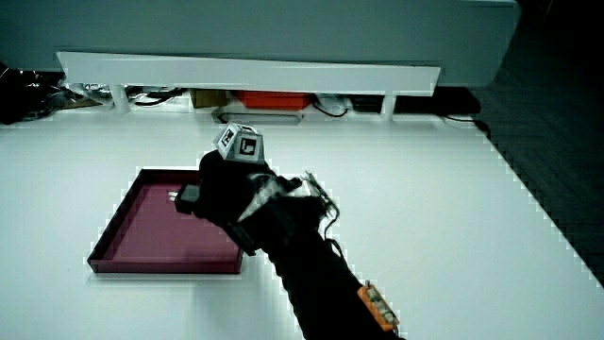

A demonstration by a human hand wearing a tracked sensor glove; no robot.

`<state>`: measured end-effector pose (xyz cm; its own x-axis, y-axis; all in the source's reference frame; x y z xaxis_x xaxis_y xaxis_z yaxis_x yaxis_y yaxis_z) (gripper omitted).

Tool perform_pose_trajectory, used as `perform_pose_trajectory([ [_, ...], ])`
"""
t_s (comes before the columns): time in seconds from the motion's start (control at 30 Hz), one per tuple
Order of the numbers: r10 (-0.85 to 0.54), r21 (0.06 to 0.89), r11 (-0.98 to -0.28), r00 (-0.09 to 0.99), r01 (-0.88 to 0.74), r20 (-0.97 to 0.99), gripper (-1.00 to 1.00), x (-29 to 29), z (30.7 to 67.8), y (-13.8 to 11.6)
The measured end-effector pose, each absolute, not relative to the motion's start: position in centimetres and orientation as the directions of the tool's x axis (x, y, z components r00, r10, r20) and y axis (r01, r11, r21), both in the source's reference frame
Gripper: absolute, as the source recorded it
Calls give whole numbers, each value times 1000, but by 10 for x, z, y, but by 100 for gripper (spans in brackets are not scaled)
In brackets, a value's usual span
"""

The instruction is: Place charger into plate

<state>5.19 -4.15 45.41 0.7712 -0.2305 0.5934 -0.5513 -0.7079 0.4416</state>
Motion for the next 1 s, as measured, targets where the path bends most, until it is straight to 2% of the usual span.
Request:
perform_pose_trajectory([
  [0.53, -186, 524, -669, 801, -527, 569, 0, 24, 505, -29],
  [0.77, -168, 583, -641, 833, -499, 528, 0, 19, 533, -22],
  [0.87, -162, 568, -652, 824, -502, 543, 0, 19, 526, -22],
  [1.0, -165, 576, -650, 831, -496, 531, 0, 19, 534, -20],
])
